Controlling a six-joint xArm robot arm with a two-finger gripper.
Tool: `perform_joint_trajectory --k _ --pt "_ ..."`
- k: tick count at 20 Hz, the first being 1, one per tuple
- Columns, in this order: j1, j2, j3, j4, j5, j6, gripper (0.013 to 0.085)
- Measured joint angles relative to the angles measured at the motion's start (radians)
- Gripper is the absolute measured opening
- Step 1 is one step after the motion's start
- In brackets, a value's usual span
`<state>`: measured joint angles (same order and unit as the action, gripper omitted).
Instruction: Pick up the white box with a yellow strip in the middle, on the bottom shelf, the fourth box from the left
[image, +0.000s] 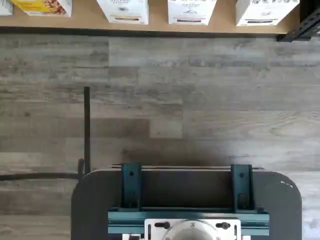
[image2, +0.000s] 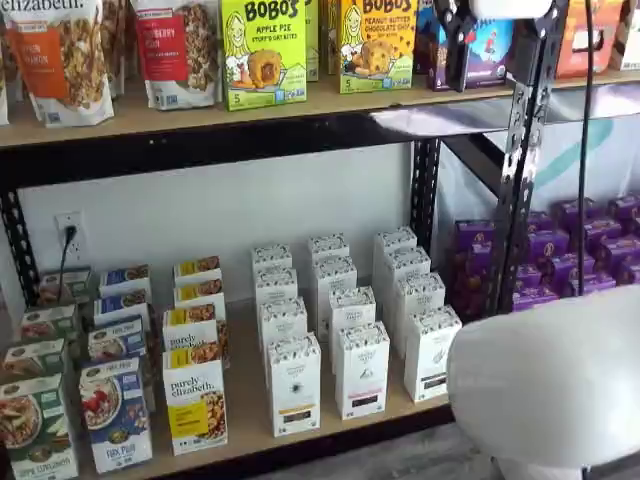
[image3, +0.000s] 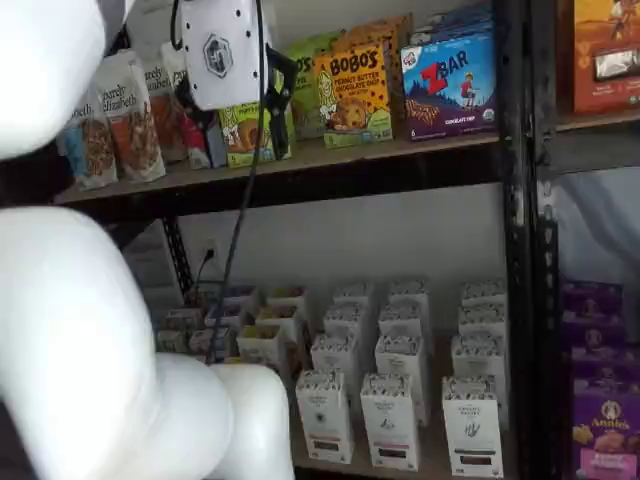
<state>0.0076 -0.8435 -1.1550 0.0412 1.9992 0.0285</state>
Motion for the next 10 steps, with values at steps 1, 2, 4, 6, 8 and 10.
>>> perform_joint_trajectory --k 1,2,4,6,8,10 --pt "-0.006 0.002 -0.002 0.007 0.004 -0.003 0.085" --pt "-0.047 0.015 -0.012 0.05 0.027 -0.021 0.085" --pt "-0.062 0.019 -0.013 0.069 0.034 -0.029 0.085" --pt "-0.053 0.019 -0.009 0.062 0.028 -0.026 0.085" --pt "-0.044 0.018 0.003 0.055 0.015 -0.02 0.085" --pt "-0.027 0.015 0.022 0.044 -0.009 -0.011 0.085"
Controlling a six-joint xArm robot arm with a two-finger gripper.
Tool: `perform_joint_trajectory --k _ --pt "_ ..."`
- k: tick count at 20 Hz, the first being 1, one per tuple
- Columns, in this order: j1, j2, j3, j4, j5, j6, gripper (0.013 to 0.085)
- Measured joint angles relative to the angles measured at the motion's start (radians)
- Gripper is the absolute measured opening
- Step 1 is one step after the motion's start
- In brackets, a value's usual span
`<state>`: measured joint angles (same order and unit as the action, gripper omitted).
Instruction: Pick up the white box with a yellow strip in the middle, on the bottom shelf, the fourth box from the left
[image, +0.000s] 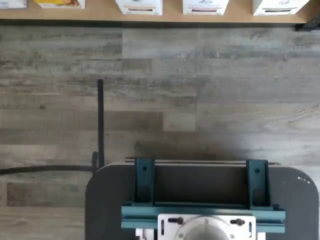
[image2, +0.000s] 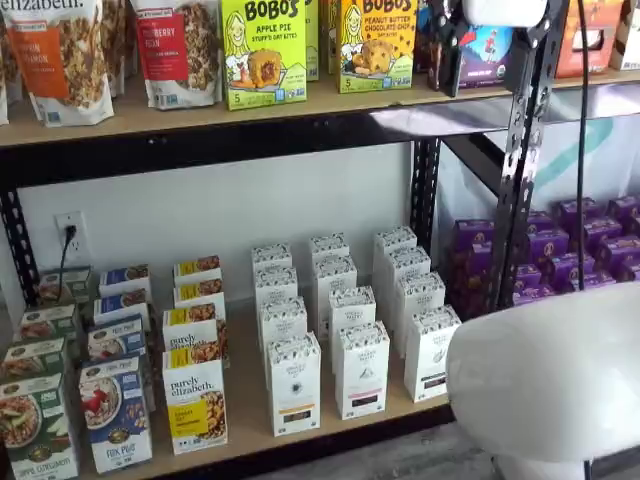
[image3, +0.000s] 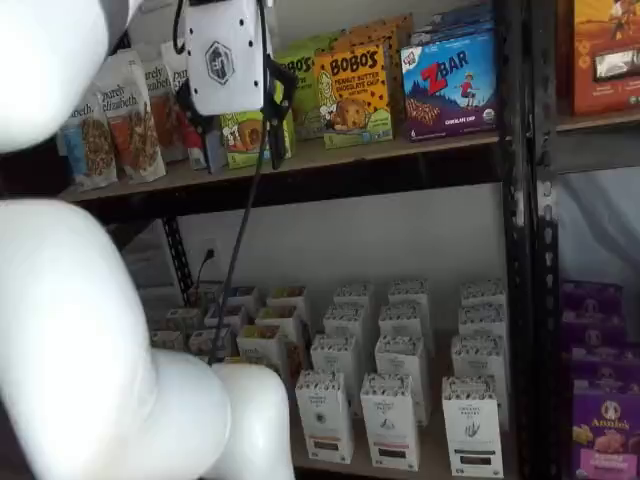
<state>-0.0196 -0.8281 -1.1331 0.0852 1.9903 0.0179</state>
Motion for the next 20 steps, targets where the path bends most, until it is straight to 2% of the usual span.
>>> perform_joint_trajectory --k 5,11,16,20 --pt "0.044 -0.011 0.069 -0.031 -0.093 0.028 0.085" --pt "0.079 -0.01 0.171 -0.04 -0.221 0.057 0.085" --pt "0.085 0.006 0.24 -0.02 -0.304 0.064 0.085" --pt "0.123 0.017 0.298 -0.038 -0.388 0.096 0.085"
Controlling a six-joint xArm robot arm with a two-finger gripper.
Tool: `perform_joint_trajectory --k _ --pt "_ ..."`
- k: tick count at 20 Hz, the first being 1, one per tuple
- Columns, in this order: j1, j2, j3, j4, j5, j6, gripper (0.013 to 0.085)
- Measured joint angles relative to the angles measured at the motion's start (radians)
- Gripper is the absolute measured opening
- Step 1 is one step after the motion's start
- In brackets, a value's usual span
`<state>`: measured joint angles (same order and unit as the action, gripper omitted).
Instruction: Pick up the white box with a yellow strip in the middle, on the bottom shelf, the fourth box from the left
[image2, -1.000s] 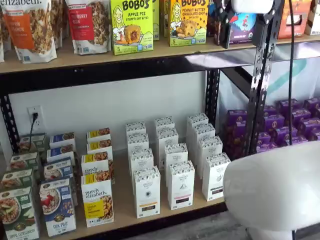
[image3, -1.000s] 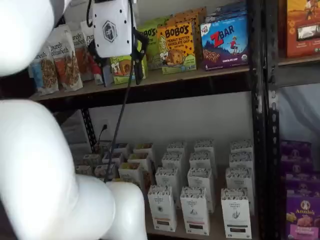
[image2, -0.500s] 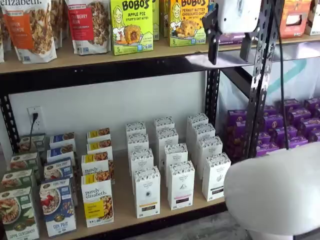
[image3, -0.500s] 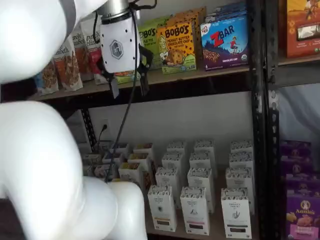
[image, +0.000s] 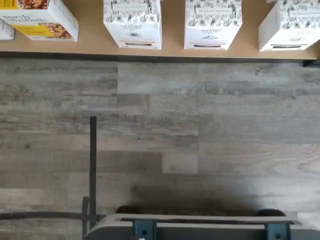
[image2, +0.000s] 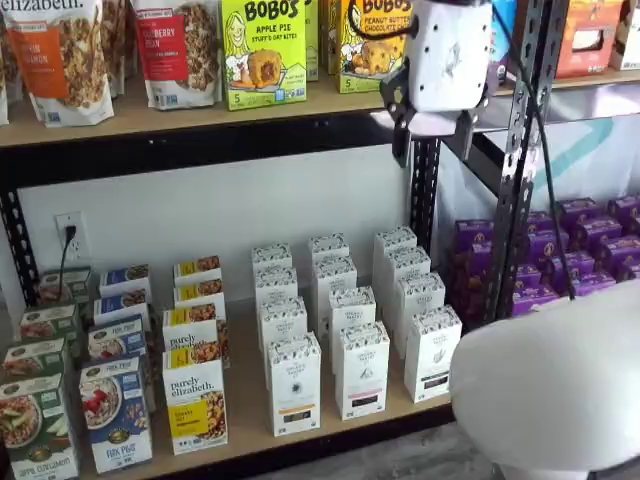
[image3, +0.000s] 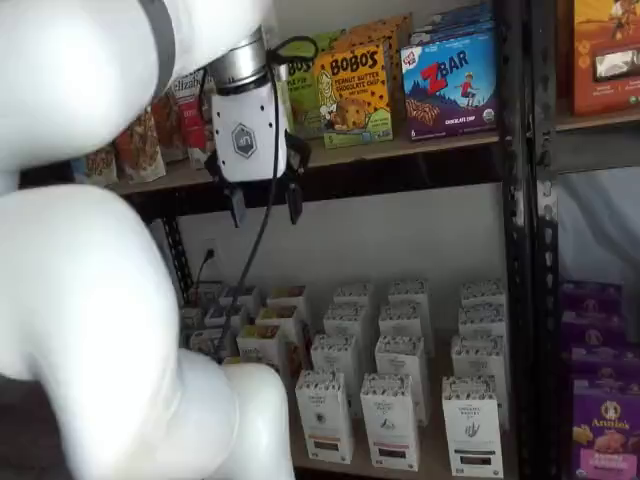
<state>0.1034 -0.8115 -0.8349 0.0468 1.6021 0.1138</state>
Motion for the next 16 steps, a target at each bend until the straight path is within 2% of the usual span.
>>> perform_joint_trajectory --k 5,10,12,16 --pt "0.034 0.025 0.076 0.034 -0.108 0.028 0.085" --pt "0.11 0.07 0.146 0.011 -0.225 0.099 0.085" --pt "0.147 0.086 0.168 -0.031 -0.27 0.142 0.085" --pt "0.169 0.106 0.233 -0.003 -0.41 0.154 0.085"
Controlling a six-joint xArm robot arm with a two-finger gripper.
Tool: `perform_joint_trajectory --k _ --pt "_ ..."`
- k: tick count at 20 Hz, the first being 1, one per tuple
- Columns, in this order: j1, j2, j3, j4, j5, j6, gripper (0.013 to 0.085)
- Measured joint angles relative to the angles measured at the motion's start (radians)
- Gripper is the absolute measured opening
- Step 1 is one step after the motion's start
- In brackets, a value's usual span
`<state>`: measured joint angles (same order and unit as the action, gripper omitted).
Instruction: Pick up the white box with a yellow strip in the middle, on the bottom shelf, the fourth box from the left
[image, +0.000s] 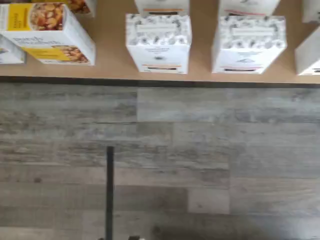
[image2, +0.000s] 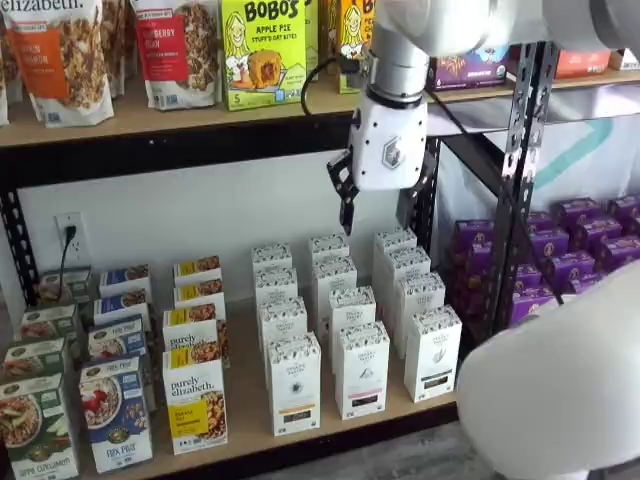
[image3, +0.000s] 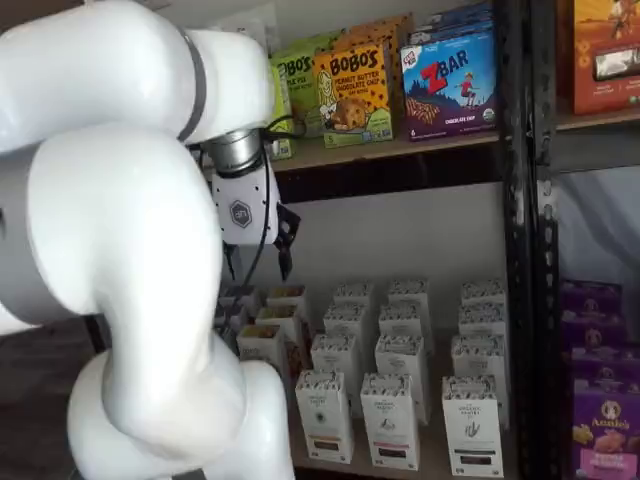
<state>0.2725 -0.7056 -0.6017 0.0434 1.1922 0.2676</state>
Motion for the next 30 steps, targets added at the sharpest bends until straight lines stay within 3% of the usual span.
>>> perform_joint_trajectory --k 6,10,21,28,30 --pt "0.048 0.128 0.0 -0.027 -0.059 0.058 0.085" --pt "0.065 0.176 0.035 -0.046 -0.176 0.083 0.085" --pt "0.074 0.352 0.038 -0.044 -0.366 0.09 0.085" --pt "0.093 0.494 0.008 -0.021 -0.502 0.088 0.085" --pt "0.099 0.539 -0.007 0.019 -0.528 0.063 0.085"
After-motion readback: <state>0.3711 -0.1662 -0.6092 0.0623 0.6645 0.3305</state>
